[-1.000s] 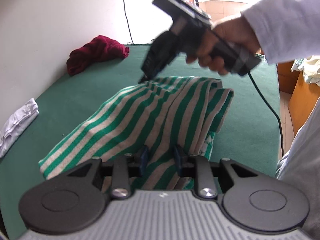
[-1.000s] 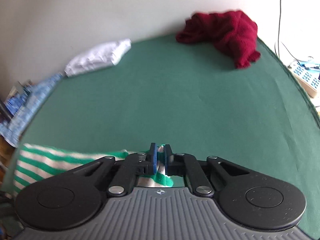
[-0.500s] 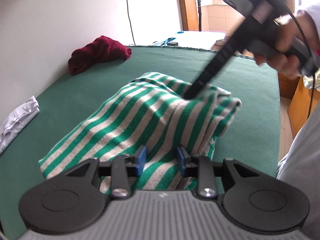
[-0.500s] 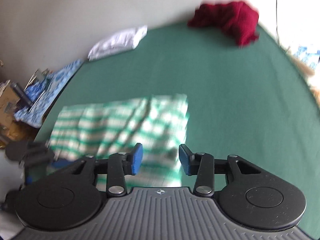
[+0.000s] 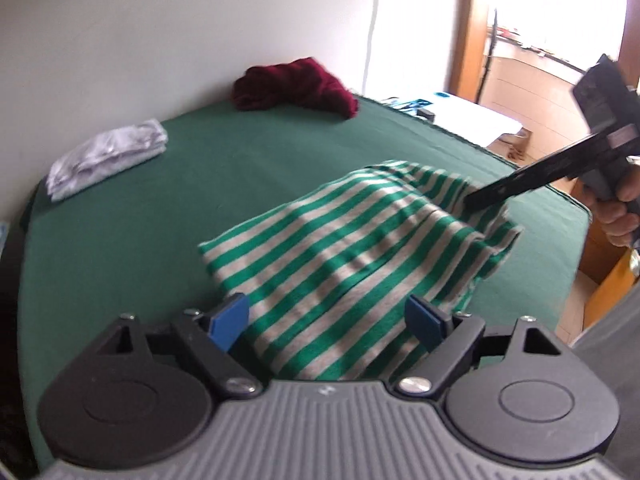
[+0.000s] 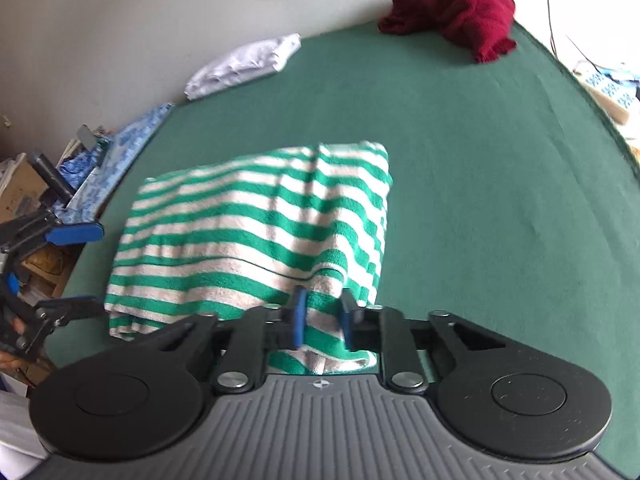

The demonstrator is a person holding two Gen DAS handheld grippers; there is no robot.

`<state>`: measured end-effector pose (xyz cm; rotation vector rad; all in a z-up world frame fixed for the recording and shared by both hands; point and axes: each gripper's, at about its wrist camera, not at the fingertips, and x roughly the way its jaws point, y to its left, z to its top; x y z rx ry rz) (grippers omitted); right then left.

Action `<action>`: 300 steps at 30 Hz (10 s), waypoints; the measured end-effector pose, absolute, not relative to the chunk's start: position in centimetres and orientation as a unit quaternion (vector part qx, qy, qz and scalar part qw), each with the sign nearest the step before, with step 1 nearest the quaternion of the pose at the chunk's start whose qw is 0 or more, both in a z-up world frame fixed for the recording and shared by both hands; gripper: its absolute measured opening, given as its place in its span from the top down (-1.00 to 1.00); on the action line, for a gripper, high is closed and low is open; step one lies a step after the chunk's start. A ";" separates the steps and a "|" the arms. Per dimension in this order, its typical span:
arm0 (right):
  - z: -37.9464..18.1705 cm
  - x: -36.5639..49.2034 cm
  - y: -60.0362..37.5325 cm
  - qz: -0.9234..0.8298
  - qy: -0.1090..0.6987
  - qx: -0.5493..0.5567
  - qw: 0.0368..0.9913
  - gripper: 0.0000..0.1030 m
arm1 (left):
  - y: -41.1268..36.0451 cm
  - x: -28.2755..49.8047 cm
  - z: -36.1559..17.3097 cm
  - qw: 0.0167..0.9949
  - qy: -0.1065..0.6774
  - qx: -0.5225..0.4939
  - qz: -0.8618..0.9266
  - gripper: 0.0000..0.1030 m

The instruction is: Fold clothes

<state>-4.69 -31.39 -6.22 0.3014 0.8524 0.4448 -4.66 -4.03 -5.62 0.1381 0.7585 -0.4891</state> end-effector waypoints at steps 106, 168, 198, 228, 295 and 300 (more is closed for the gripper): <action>-11.6 5.5 -31.7 0.365 0.521 0.241 0.733 -1.00 | -5.7 3.2 -12.1 0.851 0.440 -0.225 -0.177 -0.97; 5.4 35.4 -14.1 0.306 0.319 0.291 0.848 0.27 | 16.3 35.7 11.2 0.949 0.292 -0.042 -0.116 0.26; -8.6 45.0 -8.0 0.268 0.289 0.242 0.887 0.55 | 23.7 37.7 -7.0 0.940 0.312 -0.087 -0.107 0.46; -12.5 48.0 -2.2 0.140 0.234 0.056 0.961 0.35 | 19.2 44.9 -11.5 0.967 0.249 -0.047 -0.033 0.18; -8.1 36.2 -4.7 0.254 0.254 -0.081 0.930 -0.12 | 15.3 34.6 -12.3 0.945 0.288 0.154 -0.005 -0.53; -5.6 32.1 -8.5 0.257 0.212 -0.060 0.941 -0.18 | 16.0 29.8 -10.3 0.960 0.246 0.130 -0.026 -0.59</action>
